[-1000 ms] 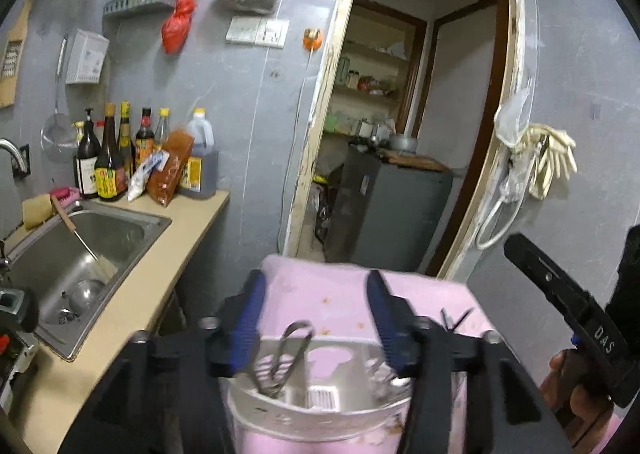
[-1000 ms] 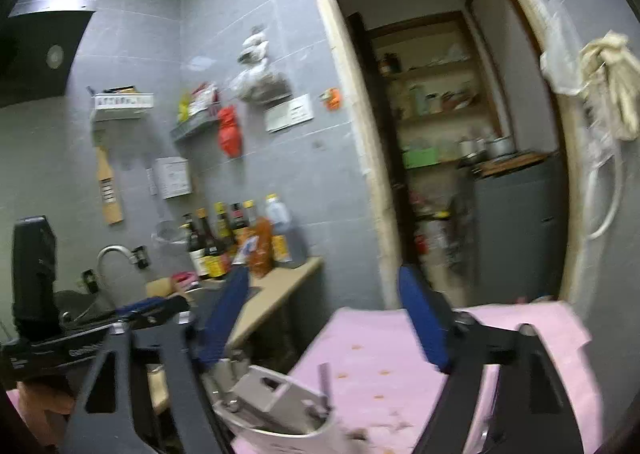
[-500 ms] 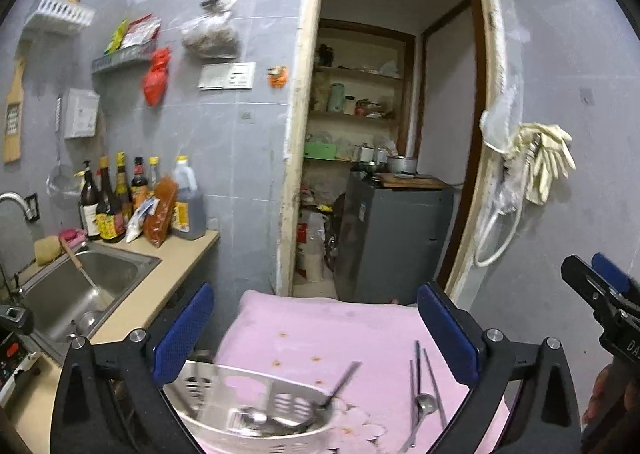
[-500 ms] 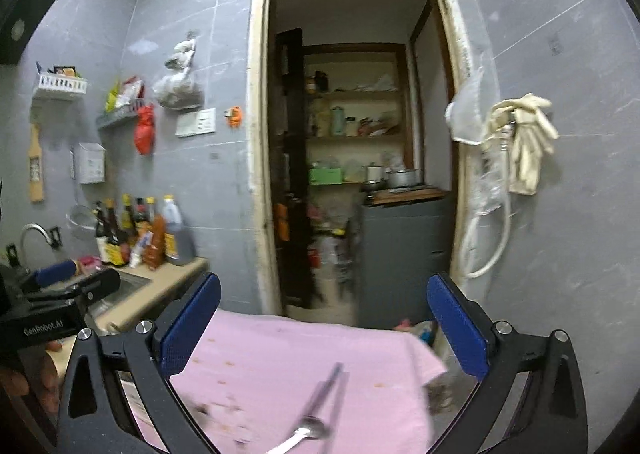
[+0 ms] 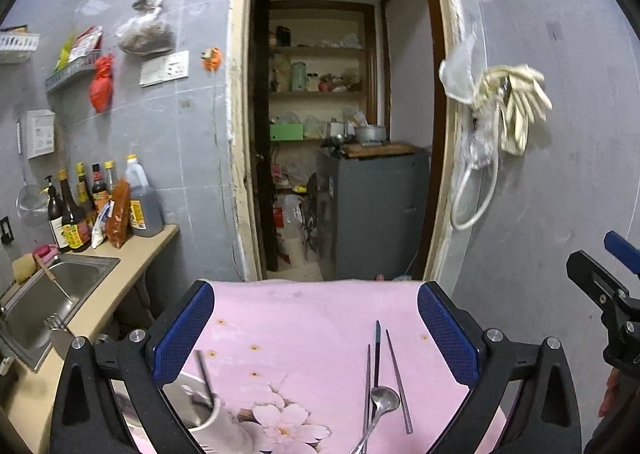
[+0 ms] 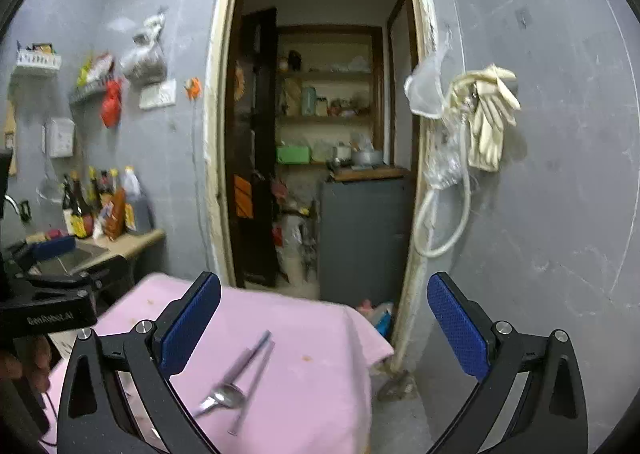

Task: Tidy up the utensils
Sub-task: 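Move both tools back over the remaining utensils on the cloth, then grasp the teal-handled utensil with the left tool while the right tool grasps a thin metal rod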

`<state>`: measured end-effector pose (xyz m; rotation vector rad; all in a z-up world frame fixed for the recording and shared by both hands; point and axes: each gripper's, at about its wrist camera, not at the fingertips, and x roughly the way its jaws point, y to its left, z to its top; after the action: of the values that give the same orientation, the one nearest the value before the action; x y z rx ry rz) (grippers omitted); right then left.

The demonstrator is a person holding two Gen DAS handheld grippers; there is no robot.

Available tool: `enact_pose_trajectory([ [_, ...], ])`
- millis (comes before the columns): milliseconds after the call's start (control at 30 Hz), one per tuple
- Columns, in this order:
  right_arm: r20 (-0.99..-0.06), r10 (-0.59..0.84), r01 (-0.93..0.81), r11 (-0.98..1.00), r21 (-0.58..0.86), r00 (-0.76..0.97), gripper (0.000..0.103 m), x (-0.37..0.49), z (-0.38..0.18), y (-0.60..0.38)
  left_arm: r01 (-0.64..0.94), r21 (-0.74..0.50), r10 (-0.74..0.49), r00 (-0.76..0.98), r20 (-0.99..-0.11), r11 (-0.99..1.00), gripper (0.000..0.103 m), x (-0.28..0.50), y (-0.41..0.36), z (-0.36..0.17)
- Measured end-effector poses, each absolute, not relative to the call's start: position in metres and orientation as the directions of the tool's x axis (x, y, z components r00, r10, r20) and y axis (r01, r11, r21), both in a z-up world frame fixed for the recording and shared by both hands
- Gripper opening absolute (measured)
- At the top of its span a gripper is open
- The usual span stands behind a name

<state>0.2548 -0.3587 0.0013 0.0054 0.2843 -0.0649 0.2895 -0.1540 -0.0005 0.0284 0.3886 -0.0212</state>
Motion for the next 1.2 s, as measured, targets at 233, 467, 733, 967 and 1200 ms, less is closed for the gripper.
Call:
enact_pose_trajectory([
  [233,-0.428,-0.02,0.031,0.999,0.02,0.904,0.101,0.286,-0.048,-0.386,0.048,0.118,0.011,0.887,-0.461,0.992,0.102,0.317,-0.184,-0.027],
  [467,-0.538,0.048,-0.012,0.997,0.071,0.842,0.099,0.309,-0.1,-0.398,0.103,0.136,-0.006,0.818,-0.575,0.985,0.102,0.355,-0.201,-0.061],
  [733,-0.619,0.146,-0.083,0.988,0.13,0.772,0.084,0.329,-0.146,-0.379,0.147,0.02,-0.09,0.704,-0.705,0.989,0.087,0.402,-0.194,-0.111],
  [967,-0.662,0.196,-0.139,0.98,0.139,0.723,0.057,0.334,-0.173,-0.356,0.123,-0.074,-0.135,0.627,-0.768,0.99,0.067,0.414,-0.174,-0.147],
  [1200,-0.677,0.238,-0.171,0.971,0.165,0.696,0.044,0.357,-0.178,-0.341,0.122,-0.183,-0.219,0.589,-0.778,0.976,0.047,0.426,-0.162,-0.162],
])
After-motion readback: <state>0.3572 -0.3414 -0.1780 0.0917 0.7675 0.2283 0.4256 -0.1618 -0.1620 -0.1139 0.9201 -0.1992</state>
